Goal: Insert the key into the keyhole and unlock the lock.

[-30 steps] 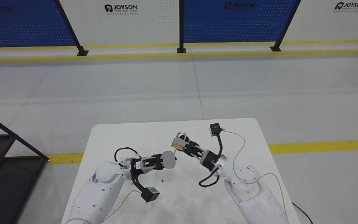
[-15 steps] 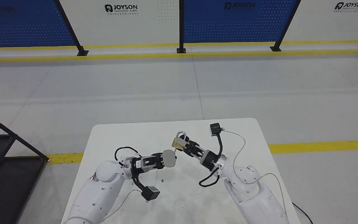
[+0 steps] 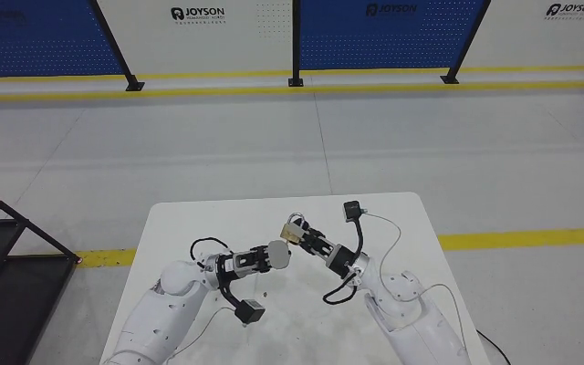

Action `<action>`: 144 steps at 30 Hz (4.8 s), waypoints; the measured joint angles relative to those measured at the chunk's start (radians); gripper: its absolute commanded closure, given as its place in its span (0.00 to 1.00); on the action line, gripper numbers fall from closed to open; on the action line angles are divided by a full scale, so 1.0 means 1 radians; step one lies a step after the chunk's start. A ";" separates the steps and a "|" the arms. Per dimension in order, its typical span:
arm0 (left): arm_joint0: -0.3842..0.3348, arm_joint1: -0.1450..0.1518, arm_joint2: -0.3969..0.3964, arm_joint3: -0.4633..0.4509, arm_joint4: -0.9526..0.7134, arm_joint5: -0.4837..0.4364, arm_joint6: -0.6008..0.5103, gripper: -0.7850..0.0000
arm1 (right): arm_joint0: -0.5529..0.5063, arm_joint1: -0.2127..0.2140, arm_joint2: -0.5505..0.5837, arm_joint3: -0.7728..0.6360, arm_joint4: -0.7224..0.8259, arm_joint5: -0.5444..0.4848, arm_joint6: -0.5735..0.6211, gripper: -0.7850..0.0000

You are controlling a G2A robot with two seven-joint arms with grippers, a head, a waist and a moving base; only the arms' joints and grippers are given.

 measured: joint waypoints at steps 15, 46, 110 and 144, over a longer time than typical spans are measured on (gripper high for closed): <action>-0.011 0.003 0.027 0.003 -0.015 0.007 -0.042 1.00 | -0.009 0.001 -0.025 -0.003 -0.041 -0.014 -0.082 1.00; -0.010 0.022 0.038 0.014 -0.034 0.022 -0.033 0.78 | 0.005 0.009 -0.032 0.000 -0.019 0.000 -0.095 1.00; -0.013 0.019 0.112 0.071 -0.198 0.127 -0.081 0.75 | -0.027 0.006 -0.073 -0.014 -0.052 -0.050 -0.337 1.00; -0.038 -0.009 0.151 0.082 -0.226 0.184 -0.172 1.00 | -0.016 -0.024 -0.140 0.028 -0.169 -0.058 -0.510 1.00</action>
